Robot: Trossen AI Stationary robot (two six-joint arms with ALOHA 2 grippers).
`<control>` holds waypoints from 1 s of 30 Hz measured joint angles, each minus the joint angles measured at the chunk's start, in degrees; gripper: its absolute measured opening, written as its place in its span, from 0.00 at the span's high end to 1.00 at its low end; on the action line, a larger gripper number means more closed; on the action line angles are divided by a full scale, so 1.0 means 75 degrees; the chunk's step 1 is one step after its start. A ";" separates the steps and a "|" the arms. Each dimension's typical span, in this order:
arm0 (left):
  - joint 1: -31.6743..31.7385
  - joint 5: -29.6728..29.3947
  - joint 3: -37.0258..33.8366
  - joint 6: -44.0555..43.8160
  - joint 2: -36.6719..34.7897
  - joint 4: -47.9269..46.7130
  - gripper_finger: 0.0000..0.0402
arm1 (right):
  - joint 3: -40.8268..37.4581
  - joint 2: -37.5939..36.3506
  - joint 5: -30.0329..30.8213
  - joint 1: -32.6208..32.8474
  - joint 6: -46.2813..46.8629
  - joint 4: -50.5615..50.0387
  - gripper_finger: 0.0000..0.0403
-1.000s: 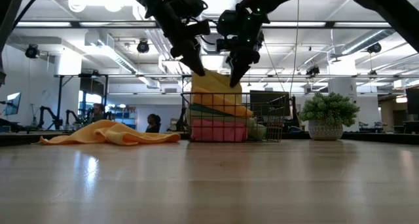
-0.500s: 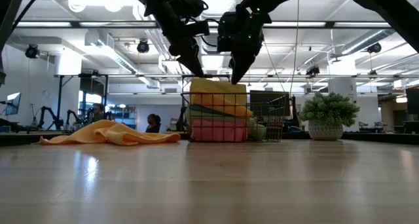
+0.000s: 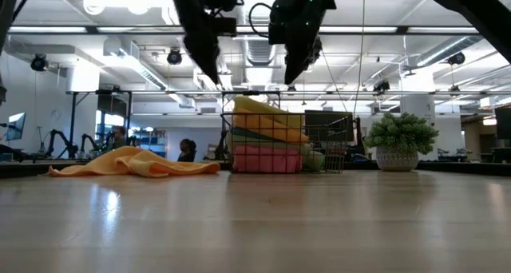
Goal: Fold microfiber towels
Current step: Fold the orange microfiber cloth
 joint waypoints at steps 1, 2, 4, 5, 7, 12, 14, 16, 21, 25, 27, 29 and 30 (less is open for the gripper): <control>0.0000 0.0003 -0.0126 -0.0284 -0.0106 -0.0212 0.54 | 0.0025 -0.0006 0.0003 0.0022 0.0093 -0.0117 0.52; -0.0002 0.0014 -0.0267 -0.0542 -0.0202 -0.0374 0.54 | 0.0041 -0.0020 -0.0007 0.0045 0.0130 -0.0258 0.52; -0.0002 0.0064 -0.0662 -0.0966 -0.0463 -0.0524 0.54 | 0.0029 -0.0043 -0.0052 0.0128 0.0204 -0.0434 0.53; -0.0002 0.0081 -0.0916 -0.1151 -0.0630 -0.0534 0.54 | 0.0015 -0.0045 -0.0061 0.0183 0.0254 -0.0535 0.53; -0.0013 0.0128 -0.1496 -0.1516 -0.1016 -0.0452 0.54 | 0.0000 -0.0046 -0.0064 0.0312 0.0291 -0.0742 0.54; -0.0014 0.0565 -0.3292 -0.2498 -0.2000 0.0338 0.54 | -0.0028 -0.0046 -0.0064 0.0683 0.0408 -0.0945 0.55; -0.0049 0.0720 -0.4032 -0.2921 -0.2355 0.0853 0.54 | -0.0036 -0.0046 -0.0067 0.0801 0.0516 -0.1047 0.56; -0.0081 0.0738 -0.4729 -0.3260 -0.2562 0.1479 0.54 | -0.0071 -0.0050 -0.0068 0.0896 0.0637 -0.1050 0.56; -0.0153 0.0737 -0.6119 -0.3667 -0.2579 0.3396 0.54 | -0.0180 -0.0052 -0.0064 0.1072 0.0904 -0.1243 0.56; -0.0153 0.0729 -0.6681 -0.4212 -0.2136 0.4665 0.55 | -0.0274 -0.0052 -0.0064 0.1186 0.1127 -0.1259 0.56; -0.0159 0.0729 -0.6801 -0.4326 -0.1826 0.4936 0.55 | -0.0309 -0.0052 -0.0064 0.1247 0.1275 -0.1264 0.56; -0.0202 0.0728 -0.6898 -0.4436 -0.1452 0.5028 0.55 | -0.0336 -0.0052 -0.0062 0.1329 0.1387 -0.1326 0.56; -0.0233 0.0742 -0.6930 -0.4440 -0.1271 0.5027 0.55 | -0.0340 -0.0052 -0.0061 0.1376 0.1471 -0.1390 0.57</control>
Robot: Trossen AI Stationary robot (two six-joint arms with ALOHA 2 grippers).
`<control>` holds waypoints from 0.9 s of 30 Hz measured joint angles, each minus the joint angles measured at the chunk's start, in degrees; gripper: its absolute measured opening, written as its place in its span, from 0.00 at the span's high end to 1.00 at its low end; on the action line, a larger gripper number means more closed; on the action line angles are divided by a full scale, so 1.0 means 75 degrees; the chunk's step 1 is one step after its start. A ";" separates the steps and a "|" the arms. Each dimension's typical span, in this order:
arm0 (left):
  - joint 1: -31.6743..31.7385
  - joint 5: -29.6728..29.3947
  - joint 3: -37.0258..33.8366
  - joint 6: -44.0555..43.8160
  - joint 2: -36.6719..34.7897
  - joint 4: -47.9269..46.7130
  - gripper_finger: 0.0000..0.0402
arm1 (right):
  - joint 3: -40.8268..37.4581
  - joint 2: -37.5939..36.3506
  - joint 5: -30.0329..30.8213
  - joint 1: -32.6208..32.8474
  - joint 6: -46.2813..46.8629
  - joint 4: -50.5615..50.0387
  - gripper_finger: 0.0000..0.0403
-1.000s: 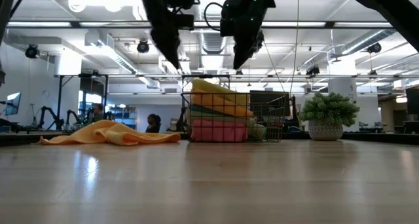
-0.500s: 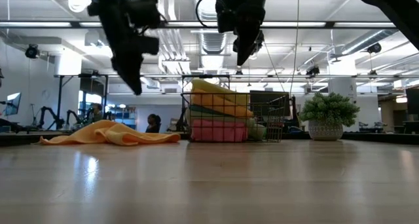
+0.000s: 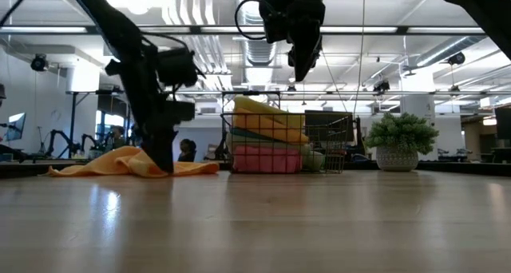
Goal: Fold microfiber towels
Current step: Fold the orange microfiber cloth
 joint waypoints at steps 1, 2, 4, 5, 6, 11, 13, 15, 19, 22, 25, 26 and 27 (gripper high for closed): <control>-0.0056 0.0025 -0.0020 -0.0002 0.0173 -0.0035 0.55 | -0.0003 0.0000 0.0000 0.0053 0.0062 -0.0061 0.57; -0.0121 0.0017 -0.0014 0.0004 0.0310 -0.0001 0.55 | -0.0008 0.0000 0.0000 0.0112 0.0109 -0.0088 0.57; -0.0273 0.0117 0.0019 0.0015 0.0460 0.0127 0.55 | -0.0012 -0.0005 -0.0001 0.0218 0.0198 -0.0123 0.58; -0.0378 0.0122 0.0022 0.0029 0.0525 0.0144 0.55 | -0.0012 -0.0006 0.0000 0.0275 0.0207 -0.0163 0.58; -0.0492 0.0174 0.0024 0.0051 0.0564 0.0151 0.55 | -0.0012 -0.0006 0.0000 0.0324 0.0211 -0.0207 0.57; -0.1207 0.1179 0.0018 0.0079 0.0569 0.0079 0.55 | -0.0044 -0.0009 0.0002 0.0569 0.0533 -0.0350 0.57; -0.1590 0.1630 0.0005 0.0091 0.0574 0.0051 0.55 | -0.0079 -0.0009 0.0006 0.0679 0.0690 -0.0414 0.58; -0.2028 0.1799 -0.0028 0.0070 0.0576 0.0035 0.55 | -0.0102 -0.0009 0.0006 0.0816 0.0847 -0.0416 0.58; -0.2907 0.1816 -0.0079 -0.0226 0.0582 -0.0212 0.55 | -0.0135 -0.0009 0.0007 0.1165 0.1075 -0.0420 0.60; -0.3471 0.1805 -0.0086 -0.0580 0.0566 -0.0319 0.55 | -0.0140 -0.0009 0.0067 0.1468 0.1346 -0.0415 0.61; -0.4060 0.1787 -0.0089 -0.0991 0.0561 -0.0349 0.55 | -0.0142 -0.0009 0.0064 0.1814 0.1676 -0.0400 0.62; -0.4269 0.1785 -0.0089 -0.1150 0.0561 -0.0350 0.55 | -0.0143 -0.0009 0.0067 0.1938 0.1791 -0.0389 0.62; -0.4484 0.1777 -0.0089 -0.1318 0.0561 -0.0344 0.55 | -0.0143 -0.0009 0.0070 0.2066 0.1908 -0.0370 0.62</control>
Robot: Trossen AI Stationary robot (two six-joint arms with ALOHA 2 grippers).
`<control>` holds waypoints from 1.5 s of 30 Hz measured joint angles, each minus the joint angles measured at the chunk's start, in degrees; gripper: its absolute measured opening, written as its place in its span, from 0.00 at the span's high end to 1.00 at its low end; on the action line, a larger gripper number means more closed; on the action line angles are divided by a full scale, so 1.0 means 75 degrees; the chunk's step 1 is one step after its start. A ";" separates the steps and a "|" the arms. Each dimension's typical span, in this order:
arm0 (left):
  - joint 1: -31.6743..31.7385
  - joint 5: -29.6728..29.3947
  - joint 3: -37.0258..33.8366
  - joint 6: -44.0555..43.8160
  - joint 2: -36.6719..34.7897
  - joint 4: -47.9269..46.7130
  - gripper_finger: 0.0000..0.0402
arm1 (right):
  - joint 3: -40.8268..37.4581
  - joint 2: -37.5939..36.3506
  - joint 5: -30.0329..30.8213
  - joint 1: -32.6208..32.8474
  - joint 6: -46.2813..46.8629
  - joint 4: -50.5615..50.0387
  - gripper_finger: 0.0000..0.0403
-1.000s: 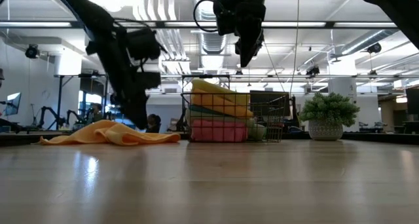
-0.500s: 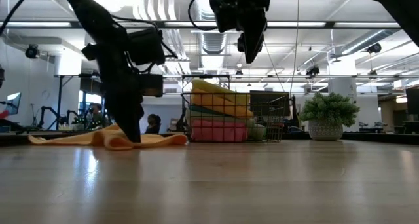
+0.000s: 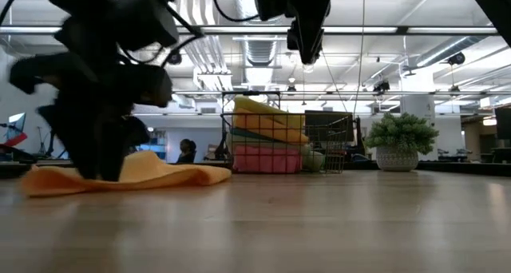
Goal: Fold microfiber towels
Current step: Fold the orange microfiber cloth
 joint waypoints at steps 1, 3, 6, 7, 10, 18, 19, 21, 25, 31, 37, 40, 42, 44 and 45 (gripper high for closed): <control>-0.0205 -0.0020 -0.0001 -0.0171 0.0000 0.0010 0.55 | 0.0000 0.0000 -0.0001 0.0142 0.0146 0.0032 0.63; -0.0619 -0.0102 -0.0003 -0.0507 0.0000 0.0081 0.55 | -0.0001 0.0000 0.0003 0.0433 0.0390 0.0149 0.64; -0.1215 -0.0312 -0.0009 -0.0954 0.0000 0.0228 0.55 | -0.0031 -0.0003 0.0021 0.0899 0.0737 0.0464 0.65; -0.1407 -0.0345 -0.0009 -0.1123 0.0000 0.0275 0.55 | -0.0050 -0.0003 0.0066 0.1056 0.0861 0.0575 0.65; -0.1965 -0.0596 -0.0005 -0.1651 0.0000 0.0383 0.55 | -0.0120 -0.0003 0.0394 0.1558 0.1266 0.0746 0.66; -0.3225 -0.1139 0.0105 -0.2963 0.0006 0.0423 0.55 | -0.0408 -0.0003 0.0810 0.2722 0.2354 0.1659 0.67; -0.3357 -0.1220 0.0132 -0.3124 0.0006 0.0417 0.55 | -0.0447 -0.0003 0.0810 0.2833 0.2457 0.1868 0.67; -0.3585 -0.1363 0.0195 -0.3409 0.0006 0.0414 0.55 | -0.0538 -0.0003 0.0815 0.3028 0.2735 0.2317 0.67; -0.3891 -0.1731 0.0281 -0.3792 0.0009 0.0410 0.55 | -0.0785 0.0001 0.0823 0.3359 0.3125 0.3103 0.68; -0.4037 -0.1861 0.0294 -0.3908 0.0009 0.0412 0.55 | -0.1775 0.0020 0.0991 0.3739 0.3208 0.4831 0.65; -0.4049 -0.1968 0.0288 -0.4275 -0.0073 0.0344 0.55 | -0.2935 0.0023 0.1212 0.3801 0.3393 0.6962 0.57; -0.4049 -0.2097 0.0277 -0.4318 -0.0161 0.0289 0.55 | -0.3492 0.0023 0.1240 0.3781 0.3335 0.8153 0.51; -0.4049 -0.2147 0.0294 -0.4321 -0.0197 0.0266 0.55 | -0.3820 0.0023 0.1457 0.3784 0.2998 0.8871 0.48; -0.4049 -0.2234 0.0345 -0.4312 -0.0209 0.0292 0.55 | -0.4113 0.0023 0.1735 0.3787 0.2558 0.9612 0.47; -0.4046 -0.2253 0.0371 -0.4310 -0.0218 0.0314 0.55 | -0.4247 0.0023 0.1879 0.3787 0.2312 0.9940 0.47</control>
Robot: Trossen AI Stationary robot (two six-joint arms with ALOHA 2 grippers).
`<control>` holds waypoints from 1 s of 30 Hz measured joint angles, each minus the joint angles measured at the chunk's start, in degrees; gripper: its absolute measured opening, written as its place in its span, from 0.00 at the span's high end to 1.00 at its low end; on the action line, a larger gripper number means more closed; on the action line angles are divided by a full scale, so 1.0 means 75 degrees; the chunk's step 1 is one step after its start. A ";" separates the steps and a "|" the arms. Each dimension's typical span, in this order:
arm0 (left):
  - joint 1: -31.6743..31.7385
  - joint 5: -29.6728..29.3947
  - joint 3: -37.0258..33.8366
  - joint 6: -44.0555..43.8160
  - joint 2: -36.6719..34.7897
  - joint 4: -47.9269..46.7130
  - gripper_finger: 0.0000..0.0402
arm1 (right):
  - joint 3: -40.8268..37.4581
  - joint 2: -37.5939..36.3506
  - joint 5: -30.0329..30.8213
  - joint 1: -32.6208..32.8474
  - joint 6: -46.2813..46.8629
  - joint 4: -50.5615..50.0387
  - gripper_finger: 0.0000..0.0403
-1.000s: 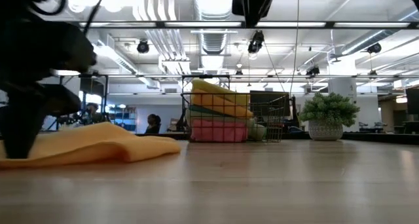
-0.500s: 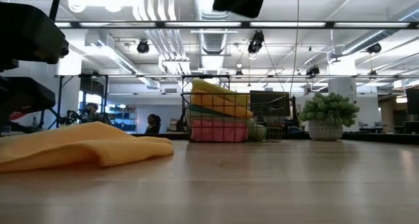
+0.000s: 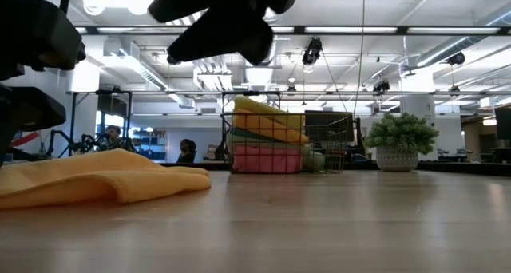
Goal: Fold microfiber towels
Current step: Fold the orange microfiber cloth
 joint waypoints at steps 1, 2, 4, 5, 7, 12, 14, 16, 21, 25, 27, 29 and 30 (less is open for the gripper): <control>0.0000 -0.0009 0.0020 0.0000 -0.0004 0.0016 0.55 | -0.0129 0.0000 0.0140 0.0000 -0.0247 0.0293 0.46; 0.0000 -0.0010 0.0030 0.0003 -0.0004 0.0032 0.55 | -0.0246 0.0000 0.0272 0.0000 -0.0503 0.0558 0.46; 0.0001 -0.0014 0.0038 0.0010 -0.0007 0.0034 0.55 | -0.0440 0.0000 0.0440 -0.0003 -0.0967 0.0966 0.46; 0.0003 -0.0019 0.0040 0.0017 -0.0007 0.0078 0.55 | -0.0524 0.0003 0.0538 -0.0003 -0.1167 0.1141 0.46; 0.0003 -0.0030 0.0043 0.0020 -0.0009 0.0191 0.55 | -0.0677 0.0048 0.0704 -0.0029 -0.1519 0.1574 0.46; 0.0003 -0.0042 0.0046 0.0019 -0.0015 0.0222 0.55 | -0.0528 0.0605 0.0732 -0.0105 -0.1903 0.2111 0.46; 0.0003 -0.0045 0.0053 0.0017 -0.0018 0.0218 0.55 | -0.0285 0.0939 0.0740 -0.0108 -0.1965 0.2055 0.46; 0.0009 -0.0047 0.0055 0.0014 -0.0018 0.0217 0.55 | 0.0032 0.1254 0.0747 -0.0108 -0.2027 0.2048 0.46; 0.0009 -0.0062 0.0057 0.0007 -0.0024 0.0130 0.55 | 0.1057 0.1952 0.1264 -0.0100 -0.2359 0.1403 0.46; 0.0009 -0.0062 0.0054 -0.0127 -0.0027 -0.0126 0.55 | 0.2012 0.2561 0.1341 -0.0116 -0.2311 0.0272 0.46; 0.0009 -0.0059 0.0054 -0.0172 -0.0027 -0.0253 0.55 | 0.2521 0.2879 0.1343 -0.0112 -0.2342 -0.0248 0.46; 0.0009 -0.0054 0.0054 -0.0172 -0.0027 -0.0310 0.55 | 0.3033 0.3215 0.1345 -0.0105 -0.2364 -0.0891 0.46; 0.0009 -0.0051 0.0054 -0.0172 -0.0027 -0.0329 0.55 | 0.3285 0.3384 0.1353 -0.0105 -0.2268 -0.1160 0.46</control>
